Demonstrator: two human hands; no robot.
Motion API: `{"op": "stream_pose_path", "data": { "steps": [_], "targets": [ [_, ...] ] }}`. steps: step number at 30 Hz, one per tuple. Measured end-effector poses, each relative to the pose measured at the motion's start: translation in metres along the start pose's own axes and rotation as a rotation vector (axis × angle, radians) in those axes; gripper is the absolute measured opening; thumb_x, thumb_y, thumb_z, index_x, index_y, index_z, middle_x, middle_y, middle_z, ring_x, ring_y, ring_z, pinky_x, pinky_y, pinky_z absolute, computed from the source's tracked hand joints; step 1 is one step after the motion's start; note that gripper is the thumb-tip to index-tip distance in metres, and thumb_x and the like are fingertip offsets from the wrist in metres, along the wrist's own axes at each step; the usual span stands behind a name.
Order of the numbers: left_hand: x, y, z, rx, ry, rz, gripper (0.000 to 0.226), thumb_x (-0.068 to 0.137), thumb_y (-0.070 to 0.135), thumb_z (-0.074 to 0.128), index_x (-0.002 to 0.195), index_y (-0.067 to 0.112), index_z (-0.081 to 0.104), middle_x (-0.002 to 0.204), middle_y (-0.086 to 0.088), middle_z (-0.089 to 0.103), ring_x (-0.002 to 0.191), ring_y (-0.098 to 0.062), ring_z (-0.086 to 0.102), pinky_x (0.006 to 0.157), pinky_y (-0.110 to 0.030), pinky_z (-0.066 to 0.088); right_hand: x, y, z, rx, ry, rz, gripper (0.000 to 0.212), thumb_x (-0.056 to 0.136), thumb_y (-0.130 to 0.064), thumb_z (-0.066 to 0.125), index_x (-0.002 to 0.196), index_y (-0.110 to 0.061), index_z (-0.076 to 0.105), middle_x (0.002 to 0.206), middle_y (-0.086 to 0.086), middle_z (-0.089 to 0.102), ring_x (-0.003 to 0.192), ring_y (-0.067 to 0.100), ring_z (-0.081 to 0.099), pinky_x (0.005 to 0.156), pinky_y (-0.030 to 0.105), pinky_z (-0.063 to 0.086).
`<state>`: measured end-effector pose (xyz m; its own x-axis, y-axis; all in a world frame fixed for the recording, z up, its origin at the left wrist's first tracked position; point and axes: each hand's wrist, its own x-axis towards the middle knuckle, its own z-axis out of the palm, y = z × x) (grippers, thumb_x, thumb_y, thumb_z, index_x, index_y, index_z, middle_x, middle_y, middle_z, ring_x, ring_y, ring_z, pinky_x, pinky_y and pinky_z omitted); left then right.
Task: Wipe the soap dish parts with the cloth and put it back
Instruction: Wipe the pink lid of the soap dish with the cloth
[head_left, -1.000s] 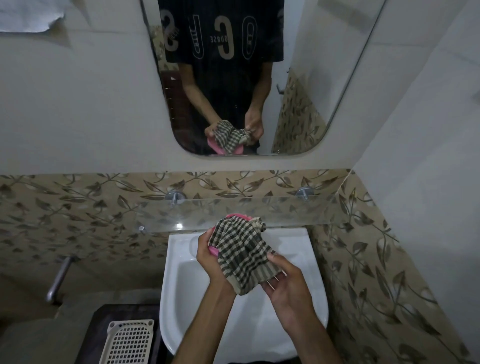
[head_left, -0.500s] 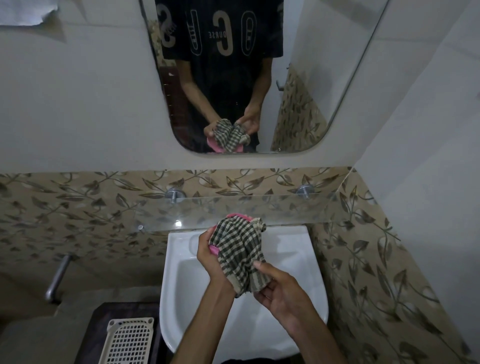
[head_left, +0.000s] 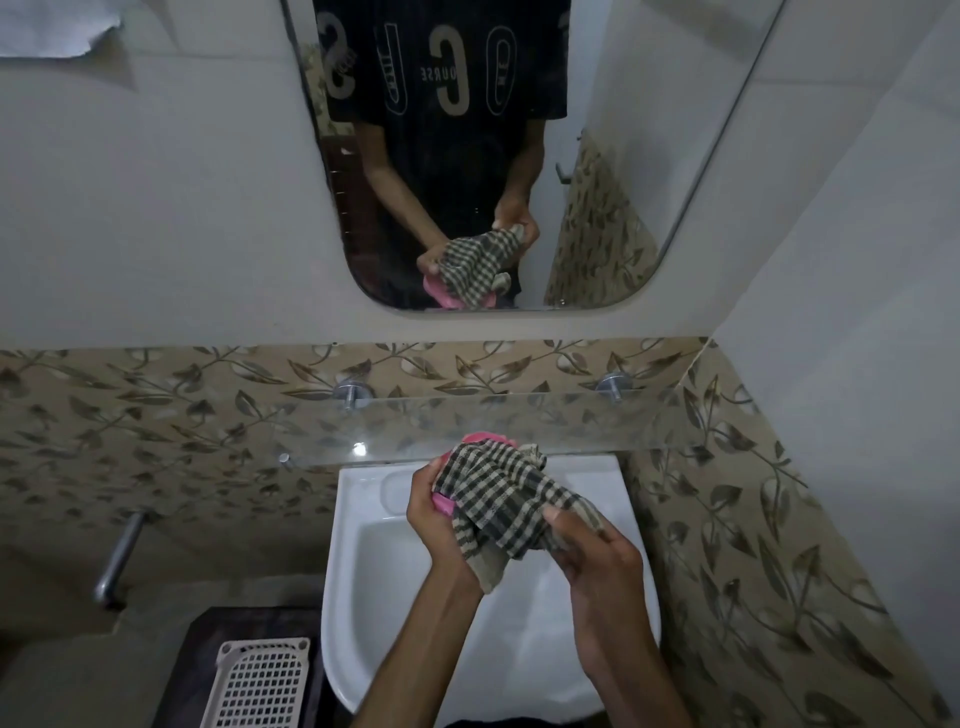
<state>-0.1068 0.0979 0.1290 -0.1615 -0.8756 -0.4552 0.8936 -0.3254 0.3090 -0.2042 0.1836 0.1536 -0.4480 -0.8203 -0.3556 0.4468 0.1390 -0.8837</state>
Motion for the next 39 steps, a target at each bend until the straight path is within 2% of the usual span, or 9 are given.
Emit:
{"op": "stream_pose_path", "data": {
  "steps": [7, 11, 15, 19, 24, 26, 29, 31, 39],
  "targets": [
    [0.006, -0.005, -0.004, 0.047, -0.014, 0.058, 0.031, 0.089, 0.032, 0.06, 0.074, 0.014, 0.08, 0.08, -0.006, 0.075, 0.074, -0.023, 0.075, 0.069, -0.032, 0.063, 0.007, -0.007, 0.001, 0.035, -0.017, 0.109, 0.018, 0.089, -0.011, 0.076, 0.105, -0.011, 0.084, 0.112, 0.01, 0.082, 0.103, 0.025, 0.079, 0.08, 0.035, 0.064],
    [0.009, -0.003, -0.004, 0.042, -0.054, 0.076, 0.049, 0.1, 0.027, 0.048, 0.066, 0.015, 0.081, 0.07, -0.004, 0.076, 0.066, -0.018, 0.076, 0.059, -0.028, 0.061, 0.002, -0.012, 0.005, 0.136, -0.089, 0.331, 0.053, 0.073, -0.023, 0.081, 0.123, -0.007, 0.075, 0.12, 0.011, 0.08, 0.113, 0.031, 0.076, 0.096, 0.046, 0.06],
    [0.011, -0.001, -0.005, 0.027, -0.062, 0.069, 0.05, 0.101, 0.028, 0.048, 0.066, 0.015, 0.081, 0.071, -0.005, 0.077, 0.066, -0.02, 0.077, 0.059, -0.03, 0.062, -0.003, -0.012, 0.004, 0.171, -0.098, 0.349, 0.053, 0.071, -0.023, 0.083, 0.122, -0.008, 0.075, 0.12, 0.012, 0.079, 0.111, 0.032, 0.076, 0.091, 0.046, 0.061],
    [0.012, -0.004, -0.007, -0.023, -0.013, 0.062, 0.038, 0.095, 0.029, 0.057, 0.067, 0.016, 0.079, 0.073, -0.005, 0.075, 0.068, -0.022, 0.076, 0.062, -0.034, 0.063, -0.005, -0.012, 0.006, 0.048, -0.033, 0.069, 0.019, 0.077, -0.015, 0.085, 0.096, -0.014, 0.085, 0.108, 0.013, 0.082, 0.093, 0.026, 0.081, 0.069, 0.031, 0.065],
    [0.011, -0.007, -0.004, -0.008, -0.019, -0.03, 0.029, 0.077, 0.036, 0.07, 0.078, 0.01, 0.083, 0.081, -0.011, 0.077, 0.072, -0.026, 0.078, 0.066, -0.037, 0.064, -0.004, -0.029, 0.008, -0.389, 0.124, -0.687, 0.031, 0.078, -0.015, 0.089, 0.101, -0.033, 0.078, 0.115, -0.012, 0.075, 0.105, 0.003, 0.073, 0.082, 0.023, 0.063],
    [0.011, -0.008, -0.005, -0.008, -0.019, -0.044, 0.031, 0.077, 0.036, 0.071, 0.082, 0.008, 0.083, 0.084, -0.012, 0.077, 0.075, -0.028, 0.078, 0.069, -0.038, 0.064, -0.001, -0.038, 0.007, -0.375, 0.079, -0.795, 0.044, 0.079, -0.01, 0.089, 0.116, -0.028, 0.075, 0.127, -0.012, 0.074, 0.109, -0.006, 0.07, 0.087, 0.012, 0.057],
    [0.013, -0.01, -0.006, -0.018, 0.032, -0.062, 0.031, 0.077, 0.035, 0.074, 0.087, 0.006, 0.082, 0.091, -0.014, 0.075, 0.082, -0.031, 0.076, 0.081, -0.042, 0.063, 0.003, -0.054, 0.011, 0.027, -0.082, -0.552, 0.02, 0.08, -0.012, 0.084, 0.099, -0.01, 0.079, 0.116, 0.006, 0.08, 0.106, 0.016, 0.077, 0.086, 0.024, 0.061],
    [0.013, -0.011, -0.005, -0.02, 0.059, -0.051, 0.028, 0.073, 0.033, 0.075, 0.081, 0.008, 0.082, 0.086, -0.013, 0.075, 0.076, -0.029, 0.076, 0.076, -0.04, 0.064, 0.004, -0.061, 0.015, 0.202, -0.102, -0.431, 0.009, 0.082, -0.008, 0.077, 0.087, -0.015, 0.081, 0.105, 0.01, 0.081, 0.102, 0.025, 0.077, 0.087, 0.032, 0.063],
    [0.011, -0.012, -0.007, 0.012, 0.082, 0.006, 0.023, 0.071, 0.032, 0.074, 0.073, 0.01, 0.081, 0.078, -0.012, 0.073, 0.068, -0.026, 0.073, 0.065, -0.036, 0.062, 0.009, -0.073, 0.022, 0.305, -0.083, -0.385, 0.02, 0.085, -0.008, 0.069, 0.085, -0.022, 0.083, 0.089, -0.002, 0.079, 0.087, 0.015, 0.077, 0.077, 0.027, 0.063]
  ]
}}
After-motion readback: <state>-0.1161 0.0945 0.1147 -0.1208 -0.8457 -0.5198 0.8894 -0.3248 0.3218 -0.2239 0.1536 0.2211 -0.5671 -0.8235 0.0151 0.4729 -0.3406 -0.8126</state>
